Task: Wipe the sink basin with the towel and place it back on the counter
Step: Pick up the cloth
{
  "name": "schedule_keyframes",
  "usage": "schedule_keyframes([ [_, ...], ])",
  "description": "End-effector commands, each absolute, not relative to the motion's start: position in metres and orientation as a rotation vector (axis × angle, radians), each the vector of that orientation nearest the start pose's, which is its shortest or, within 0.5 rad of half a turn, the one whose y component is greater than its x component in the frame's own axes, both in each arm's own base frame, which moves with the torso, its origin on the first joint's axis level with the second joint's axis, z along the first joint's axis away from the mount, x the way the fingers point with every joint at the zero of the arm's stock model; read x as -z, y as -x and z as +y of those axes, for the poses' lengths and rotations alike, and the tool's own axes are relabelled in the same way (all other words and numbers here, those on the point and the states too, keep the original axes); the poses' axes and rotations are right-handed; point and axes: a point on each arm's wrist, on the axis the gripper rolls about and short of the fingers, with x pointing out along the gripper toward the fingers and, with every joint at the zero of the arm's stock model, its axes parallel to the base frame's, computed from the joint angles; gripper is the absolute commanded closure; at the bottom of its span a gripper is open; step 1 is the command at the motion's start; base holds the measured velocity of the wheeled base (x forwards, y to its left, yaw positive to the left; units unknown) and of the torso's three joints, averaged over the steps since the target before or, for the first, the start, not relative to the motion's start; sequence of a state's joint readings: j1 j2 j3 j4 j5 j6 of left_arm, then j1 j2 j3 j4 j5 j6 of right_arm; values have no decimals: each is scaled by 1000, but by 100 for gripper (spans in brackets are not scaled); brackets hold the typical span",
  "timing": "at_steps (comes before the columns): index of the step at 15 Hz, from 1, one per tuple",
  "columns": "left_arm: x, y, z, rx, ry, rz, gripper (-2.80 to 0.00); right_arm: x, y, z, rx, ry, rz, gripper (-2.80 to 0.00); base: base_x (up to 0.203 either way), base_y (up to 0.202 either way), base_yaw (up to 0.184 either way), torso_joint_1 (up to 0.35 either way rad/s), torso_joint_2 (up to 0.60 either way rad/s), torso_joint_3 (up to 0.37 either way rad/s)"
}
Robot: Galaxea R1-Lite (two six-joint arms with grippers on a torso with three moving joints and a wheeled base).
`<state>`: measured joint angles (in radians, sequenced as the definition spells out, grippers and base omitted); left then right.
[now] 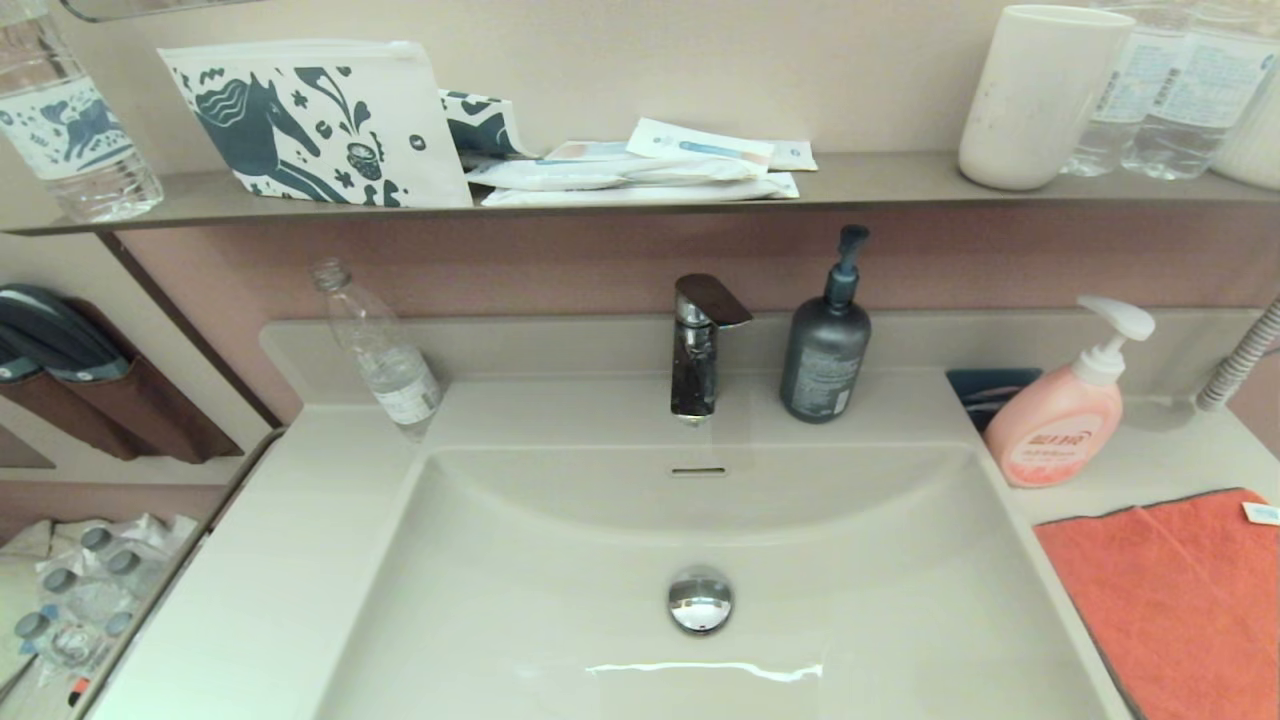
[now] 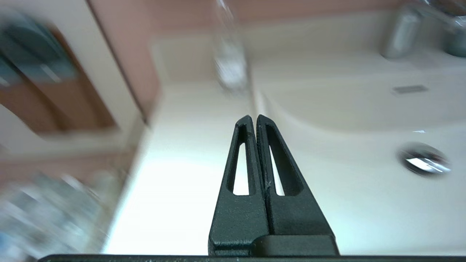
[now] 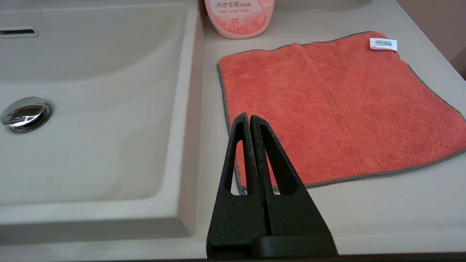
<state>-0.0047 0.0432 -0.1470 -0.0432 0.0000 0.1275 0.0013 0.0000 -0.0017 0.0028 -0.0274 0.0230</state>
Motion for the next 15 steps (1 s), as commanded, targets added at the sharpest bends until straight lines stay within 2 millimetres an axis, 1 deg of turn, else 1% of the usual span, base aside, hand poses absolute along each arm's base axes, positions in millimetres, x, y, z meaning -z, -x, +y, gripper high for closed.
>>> schedule_keyframes([
  [1,-109,34,0,16,-33,-118,0,-76,23,-1,26,-23,1,0,0,0,0,0,0,0],
  [3,-98,30,0,17,-27,-81,0,-76,23,-1,26,-23,0,0,0,0,0,0,0,0],
  [9,-76,23,0,19,-30,-1,0,-76,23,-1,26,-23,1,0,0,0,0,0,0,0],
  [15,-76,23,0,21,-21,1,0,-76,23,-1,26,-23,0,0,0,0,0,0,0,0],
])
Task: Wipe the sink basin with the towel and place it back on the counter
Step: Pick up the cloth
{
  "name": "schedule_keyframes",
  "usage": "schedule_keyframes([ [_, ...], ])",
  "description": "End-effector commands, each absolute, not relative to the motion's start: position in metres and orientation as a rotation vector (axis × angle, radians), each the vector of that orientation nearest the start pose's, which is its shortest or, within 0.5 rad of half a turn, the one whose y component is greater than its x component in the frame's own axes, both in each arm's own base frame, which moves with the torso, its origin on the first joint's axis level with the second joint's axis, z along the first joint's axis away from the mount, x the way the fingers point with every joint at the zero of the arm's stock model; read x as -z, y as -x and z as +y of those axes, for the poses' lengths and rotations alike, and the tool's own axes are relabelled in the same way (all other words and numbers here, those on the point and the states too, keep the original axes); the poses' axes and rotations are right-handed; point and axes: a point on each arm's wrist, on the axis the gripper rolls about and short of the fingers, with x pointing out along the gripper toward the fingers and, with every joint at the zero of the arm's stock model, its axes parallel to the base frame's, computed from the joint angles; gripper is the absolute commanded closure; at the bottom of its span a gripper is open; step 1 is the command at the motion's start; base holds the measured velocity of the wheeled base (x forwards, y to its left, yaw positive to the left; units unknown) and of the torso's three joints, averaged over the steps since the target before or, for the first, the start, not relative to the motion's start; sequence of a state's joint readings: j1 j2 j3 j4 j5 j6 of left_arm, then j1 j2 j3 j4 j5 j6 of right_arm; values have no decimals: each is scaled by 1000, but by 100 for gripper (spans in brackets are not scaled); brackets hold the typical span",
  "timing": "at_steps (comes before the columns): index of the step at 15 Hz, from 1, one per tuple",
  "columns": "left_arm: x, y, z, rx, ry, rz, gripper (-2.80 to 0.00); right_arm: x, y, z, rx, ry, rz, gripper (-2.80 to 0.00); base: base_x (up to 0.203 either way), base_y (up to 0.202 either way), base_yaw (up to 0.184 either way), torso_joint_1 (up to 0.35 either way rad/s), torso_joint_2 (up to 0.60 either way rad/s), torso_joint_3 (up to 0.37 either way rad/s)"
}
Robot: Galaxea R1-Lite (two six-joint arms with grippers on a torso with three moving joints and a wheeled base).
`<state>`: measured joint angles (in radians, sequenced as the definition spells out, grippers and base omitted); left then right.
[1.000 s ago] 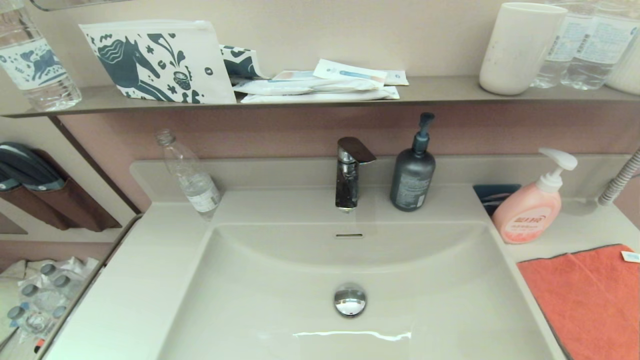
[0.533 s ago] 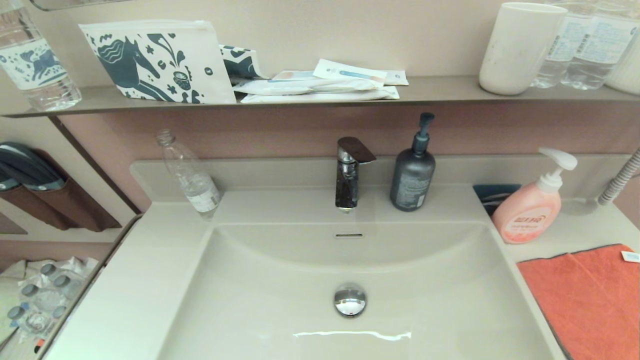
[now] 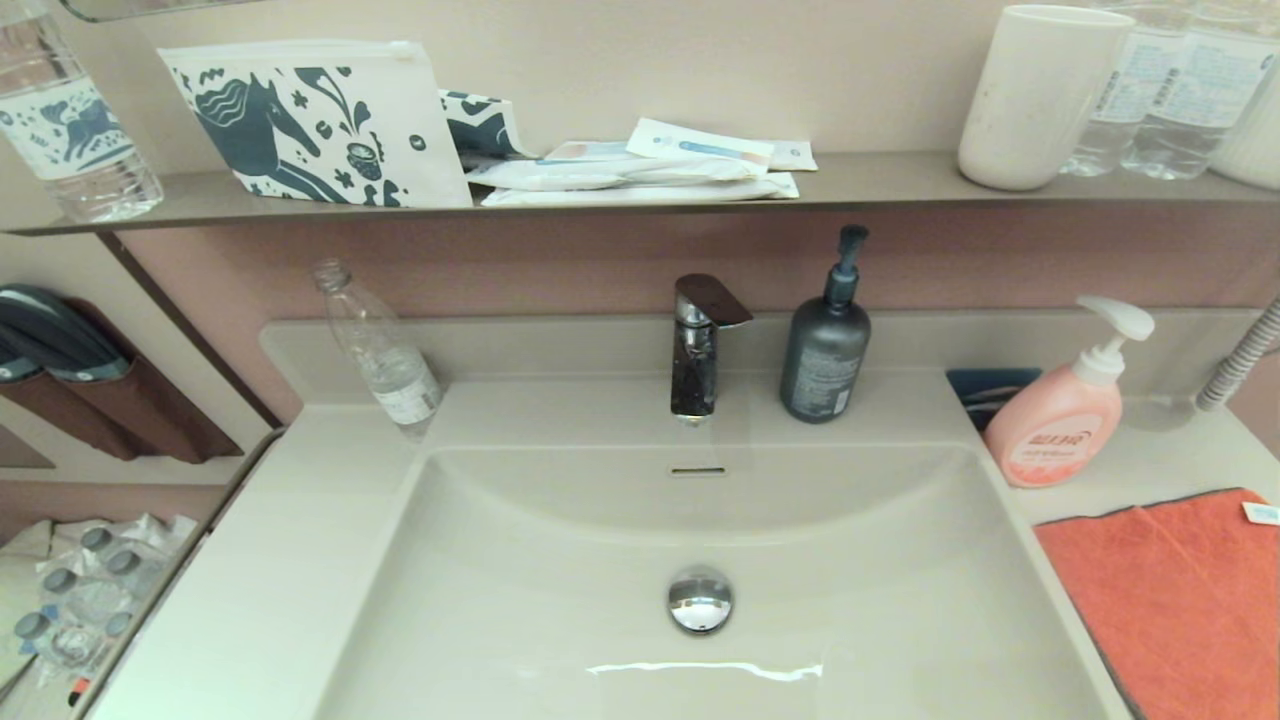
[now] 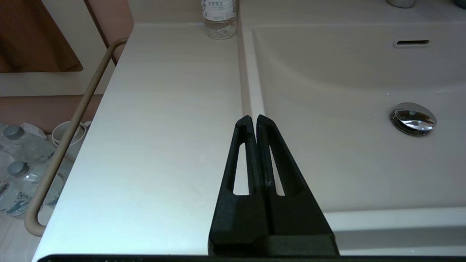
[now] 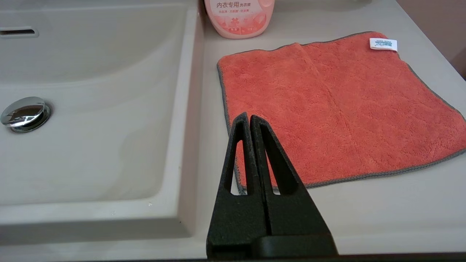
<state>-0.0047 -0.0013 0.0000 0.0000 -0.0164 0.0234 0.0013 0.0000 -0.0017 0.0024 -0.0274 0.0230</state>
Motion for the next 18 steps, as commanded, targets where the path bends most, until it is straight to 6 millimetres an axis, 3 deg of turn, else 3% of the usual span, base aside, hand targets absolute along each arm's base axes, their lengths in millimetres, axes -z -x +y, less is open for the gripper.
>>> schedule_keyframes([
  [1,-75,23,0,21,-21,0,0,-76,23,-1,26,-23,1,0,0,0,0,0,0,0],
  [18,-75,23,0,18,2,0,0,-76,23,-1,26,-20,4,0,0,0,0,0,0,0],
])
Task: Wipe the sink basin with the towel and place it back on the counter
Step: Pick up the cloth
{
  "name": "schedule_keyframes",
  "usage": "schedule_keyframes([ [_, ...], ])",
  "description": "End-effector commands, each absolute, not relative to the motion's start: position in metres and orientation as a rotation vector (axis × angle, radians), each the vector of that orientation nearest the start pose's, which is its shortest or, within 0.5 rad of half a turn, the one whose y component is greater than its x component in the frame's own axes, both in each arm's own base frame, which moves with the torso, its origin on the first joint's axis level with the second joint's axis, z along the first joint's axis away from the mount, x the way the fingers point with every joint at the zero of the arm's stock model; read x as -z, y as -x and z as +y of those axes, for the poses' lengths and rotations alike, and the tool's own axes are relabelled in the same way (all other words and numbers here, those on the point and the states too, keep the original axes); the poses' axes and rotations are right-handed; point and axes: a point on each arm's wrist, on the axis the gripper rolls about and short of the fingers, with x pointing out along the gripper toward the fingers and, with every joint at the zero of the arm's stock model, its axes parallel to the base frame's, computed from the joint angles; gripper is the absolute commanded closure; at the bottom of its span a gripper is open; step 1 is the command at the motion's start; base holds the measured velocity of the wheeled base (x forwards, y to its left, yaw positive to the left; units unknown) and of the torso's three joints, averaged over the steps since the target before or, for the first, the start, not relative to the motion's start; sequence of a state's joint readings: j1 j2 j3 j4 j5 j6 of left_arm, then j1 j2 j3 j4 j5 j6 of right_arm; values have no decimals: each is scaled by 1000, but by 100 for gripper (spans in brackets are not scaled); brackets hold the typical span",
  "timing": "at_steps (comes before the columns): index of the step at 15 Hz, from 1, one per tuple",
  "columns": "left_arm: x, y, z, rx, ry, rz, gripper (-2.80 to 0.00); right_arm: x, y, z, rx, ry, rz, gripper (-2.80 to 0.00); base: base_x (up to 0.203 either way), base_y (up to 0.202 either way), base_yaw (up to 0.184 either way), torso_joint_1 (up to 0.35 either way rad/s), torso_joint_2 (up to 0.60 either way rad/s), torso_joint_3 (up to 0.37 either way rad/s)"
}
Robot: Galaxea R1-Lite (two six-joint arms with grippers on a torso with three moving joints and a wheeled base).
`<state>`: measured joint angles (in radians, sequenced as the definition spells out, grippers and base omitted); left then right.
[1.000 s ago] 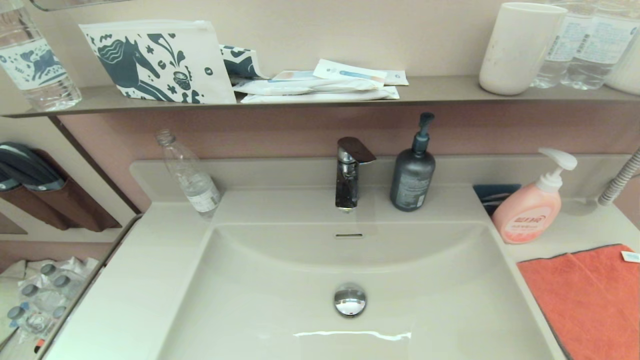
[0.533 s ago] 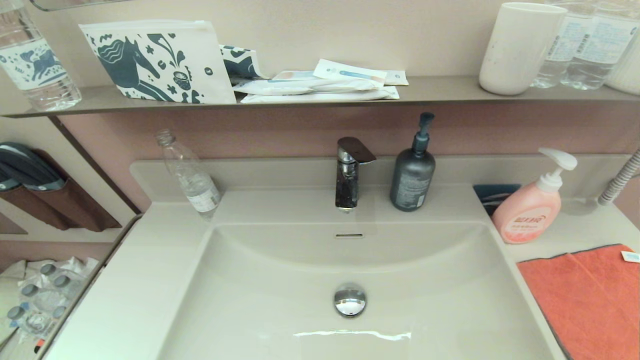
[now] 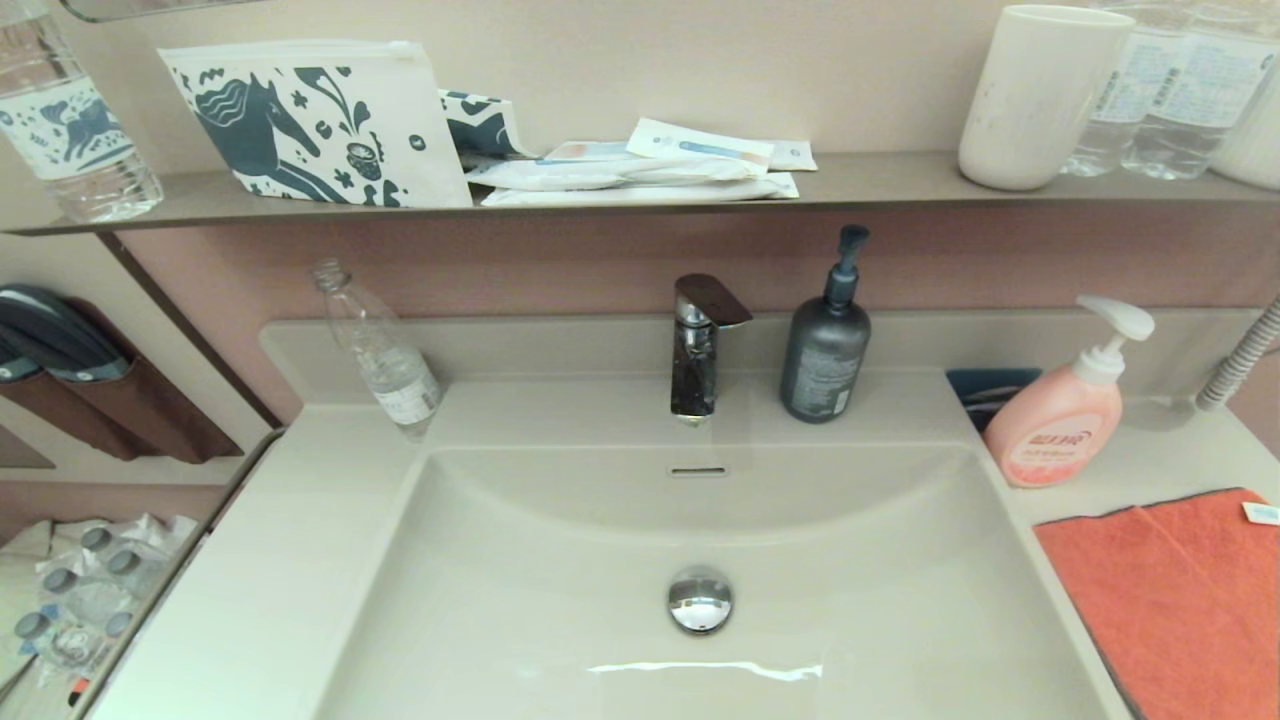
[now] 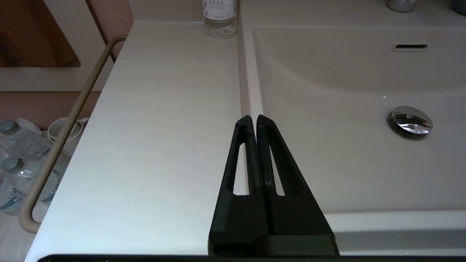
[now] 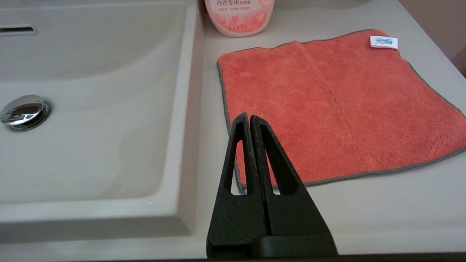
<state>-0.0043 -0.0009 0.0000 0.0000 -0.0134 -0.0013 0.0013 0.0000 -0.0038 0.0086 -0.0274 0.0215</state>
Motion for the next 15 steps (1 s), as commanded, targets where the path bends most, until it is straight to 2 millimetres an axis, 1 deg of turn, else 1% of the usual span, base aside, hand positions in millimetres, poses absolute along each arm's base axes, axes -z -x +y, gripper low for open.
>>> schedule_keyframes([
  [1,-76,23,0,18,2,2,0,-79,24,-1,28,-19,-7,0,0,0,0,0,0,0],
  [2,-76,23,0,18,2,2,0,-85,26,-1,32,-20,-22,0,0,0,0,0,0,0],
  [4,-76,23,0,18,2,2,0,-114,32,-1,52,-25,-56,0,0,0,0,0,0,0],
  [6,-76,23,0,18,2,1,0,-142,29,-2,70,-37,-33,0,0,0,0,0,0,0],
  [8,-76,23,0,18,2,1,0,-164,23,-2,101,-46,-17,0,0,0,0,0,0,0],
  [10,-76,23,0,17,2,2,0,-182,8,-3,119,-45,37,0,0,0,0,0,0,0],
  [12,-76,23,0,18,2,2,0,-199,-14,-3,133,-43,104,0,0,0,0,0,0,0],
  [13,-76,23,0,18,2,1,0,-204,-27,-3,151,-45,145,0,0,0,0,0,0,0],
  [15,-76,23,0,18,2,2,0,-211,-62,-5,218,-62,252,0,0,0,0,0,0,0],
])
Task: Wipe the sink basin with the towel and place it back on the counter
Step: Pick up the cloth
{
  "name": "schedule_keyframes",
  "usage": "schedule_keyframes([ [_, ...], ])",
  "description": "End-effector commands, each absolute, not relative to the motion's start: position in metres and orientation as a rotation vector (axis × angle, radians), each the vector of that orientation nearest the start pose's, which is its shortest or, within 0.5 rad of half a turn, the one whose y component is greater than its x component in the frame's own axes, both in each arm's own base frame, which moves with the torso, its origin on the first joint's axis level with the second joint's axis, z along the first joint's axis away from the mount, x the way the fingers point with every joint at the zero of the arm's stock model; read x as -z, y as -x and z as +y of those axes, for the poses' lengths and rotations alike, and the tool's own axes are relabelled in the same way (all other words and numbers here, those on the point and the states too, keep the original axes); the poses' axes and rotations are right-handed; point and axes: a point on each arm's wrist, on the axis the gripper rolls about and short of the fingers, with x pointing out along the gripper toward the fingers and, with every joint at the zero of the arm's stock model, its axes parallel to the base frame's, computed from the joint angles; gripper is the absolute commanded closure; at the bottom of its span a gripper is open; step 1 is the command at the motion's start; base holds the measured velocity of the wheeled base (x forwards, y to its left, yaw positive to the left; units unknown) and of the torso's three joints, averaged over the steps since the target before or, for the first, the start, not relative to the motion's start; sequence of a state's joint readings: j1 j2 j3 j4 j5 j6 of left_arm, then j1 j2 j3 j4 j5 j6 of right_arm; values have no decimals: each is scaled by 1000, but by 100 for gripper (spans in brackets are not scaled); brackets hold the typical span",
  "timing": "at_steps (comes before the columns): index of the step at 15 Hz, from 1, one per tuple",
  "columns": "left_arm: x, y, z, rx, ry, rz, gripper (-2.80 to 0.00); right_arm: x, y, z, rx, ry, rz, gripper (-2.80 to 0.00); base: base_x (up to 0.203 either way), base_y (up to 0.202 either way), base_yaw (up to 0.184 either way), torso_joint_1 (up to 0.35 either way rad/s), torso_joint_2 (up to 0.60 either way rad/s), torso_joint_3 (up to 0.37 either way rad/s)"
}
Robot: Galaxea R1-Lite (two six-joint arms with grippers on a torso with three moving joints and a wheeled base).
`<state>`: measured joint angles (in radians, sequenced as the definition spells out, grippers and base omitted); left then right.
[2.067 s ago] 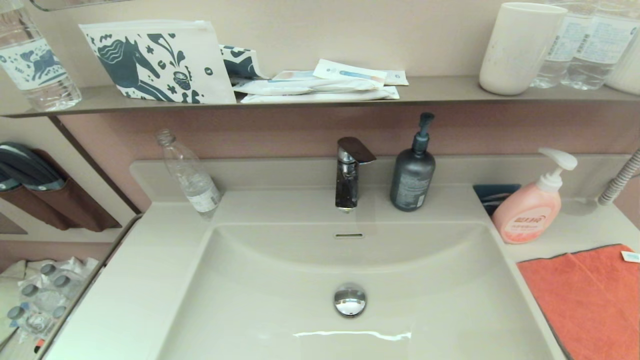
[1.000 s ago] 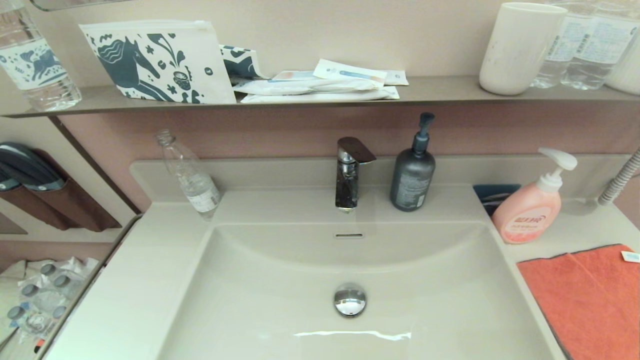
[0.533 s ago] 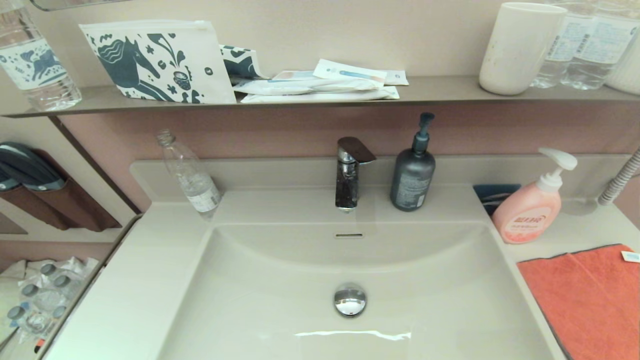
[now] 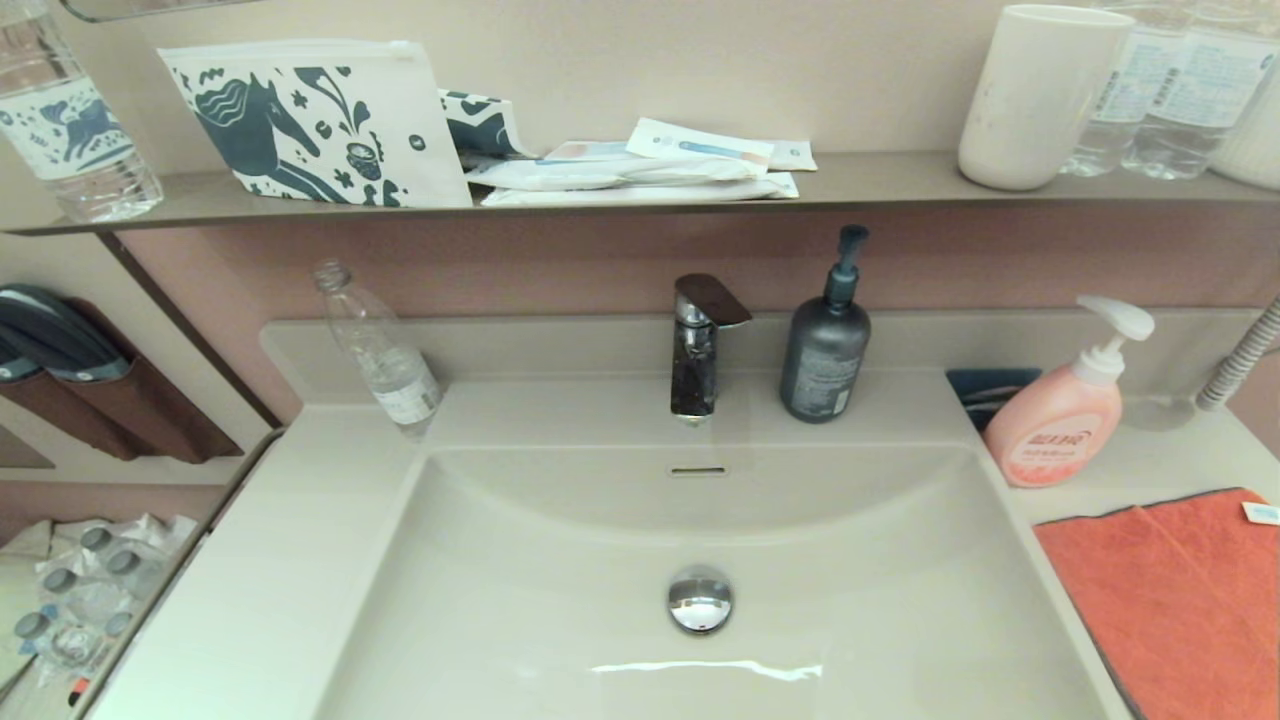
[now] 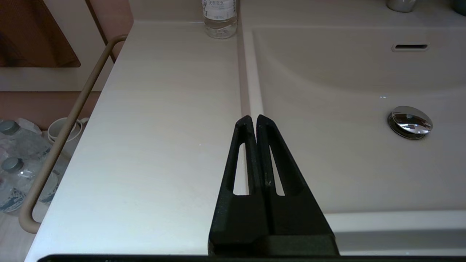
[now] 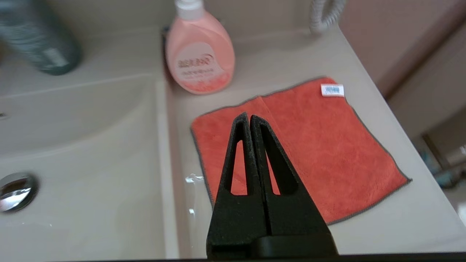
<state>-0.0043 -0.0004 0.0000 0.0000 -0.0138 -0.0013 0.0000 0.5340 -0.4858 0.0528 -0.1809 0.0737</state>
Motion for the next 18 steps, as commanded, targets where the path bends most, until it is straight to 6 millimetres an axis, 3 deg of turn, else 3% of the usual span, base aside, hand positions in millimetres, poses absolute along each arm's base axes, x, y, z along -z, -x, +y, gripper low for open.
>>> schedule_keyframes([
  [1,-75,23,0,18,2,0,0,-211,-81,-6,252,-75,314,0,0,0,0,0,0,0],
  [3,-76,23,0,18,2,1,0,-203,-122,-12,329,-92,454,0,0,0,0,0,0,0],
  [6,-76,23,0,18,2,2,0,-188,-162,-22,401,-81,622,0,0,0,0,0,0,0],
  [9,-76,23,0,18,2,0,0,-182,-176,-29,393,37,815,0,0,0,0,0,0,0],
  [14,-76,23,0,18,2,2,0,-173,-183,-46,399,158,930,0,0,0,0,0,0,0],
  [15,-76,23,0,18,2,2,0,-171,-183,-48,403,156,941,-280,0,0,0,0,0,0],
  [18,-76,23,0,18,2,2,0,-158,-181,-45,373,169,996,-280,0,0,0,0,0,0],
])
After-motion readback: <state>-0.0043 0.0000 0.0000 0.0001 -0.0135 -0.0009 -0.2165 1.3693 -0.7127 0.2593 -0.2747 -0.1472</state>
